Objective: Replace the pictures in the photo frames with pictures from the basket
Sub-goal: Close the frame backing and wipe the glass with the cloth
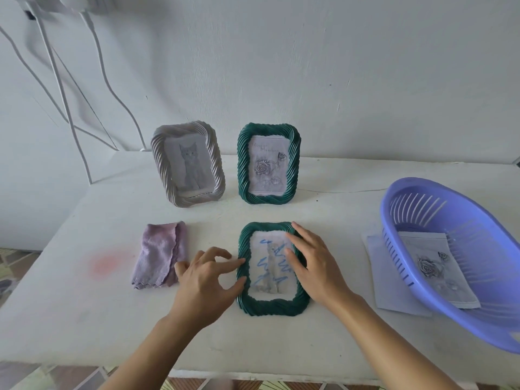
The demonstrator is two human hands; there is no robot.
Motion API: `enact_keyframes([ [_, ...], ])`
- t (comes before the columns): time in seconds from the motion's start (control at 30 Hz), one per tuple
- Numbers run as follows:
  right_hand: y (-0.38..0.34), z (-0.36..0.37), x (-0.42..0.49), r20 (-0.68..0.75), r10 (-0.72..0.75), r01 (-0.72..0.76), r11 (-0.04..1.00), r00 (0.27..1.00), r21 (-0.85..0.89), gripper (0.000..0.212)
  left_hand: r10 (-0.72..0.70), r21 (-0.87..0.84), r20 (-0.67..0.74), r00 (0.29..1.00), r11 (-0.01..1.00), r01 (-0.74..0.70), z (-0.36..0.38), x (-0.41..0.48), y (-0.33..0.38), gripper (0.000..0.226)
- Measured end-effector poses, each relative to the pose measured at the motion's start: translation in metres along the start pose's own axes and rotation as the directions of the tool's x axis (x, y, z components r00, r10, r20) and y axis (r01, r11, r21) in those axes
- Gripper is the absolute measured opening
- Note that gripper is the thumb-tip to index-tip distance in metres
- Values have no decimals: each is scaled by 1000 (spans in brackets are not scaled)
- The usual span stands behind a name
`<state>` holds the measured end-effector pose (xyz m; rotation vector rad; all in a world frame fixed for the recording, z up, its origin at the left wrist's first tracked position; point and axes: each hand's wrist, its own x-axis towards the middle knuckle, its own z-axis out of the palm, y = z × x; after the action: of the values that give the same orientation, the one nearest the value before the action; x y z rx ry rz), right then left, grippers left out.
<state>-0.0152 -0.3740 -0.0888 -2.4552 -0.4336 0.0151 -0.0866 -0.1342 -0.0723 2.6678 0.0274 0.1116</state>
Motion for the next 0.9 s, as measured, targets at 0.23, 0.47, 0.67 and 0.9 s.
enact_keyframes([
  [0.23, -2, 8, 0, -56, -12, 10, 999, 998, -42, 43, -198, -44, -321, 926, 980, 194, -28, 13, -43, 23],
  [0.47, -9, 14, 2, -90, 34, -43, 993, 995, -105, 62, -296, 120, -180, 938, 940, 320, -40, 5, -71, 49],
  [0.67, -10, 12, 4, -71, 39, -45, 996, 997, -77, 44, -232, 83, -251, 940, 962, 259, -34, 4, -73, 47],
  [0.9, -7, 0, 1, -41, 49, -48, 998, 998, 36, 43, -499, -123, -139, 855, 866, 485, -44, 6, -85, 24],
])
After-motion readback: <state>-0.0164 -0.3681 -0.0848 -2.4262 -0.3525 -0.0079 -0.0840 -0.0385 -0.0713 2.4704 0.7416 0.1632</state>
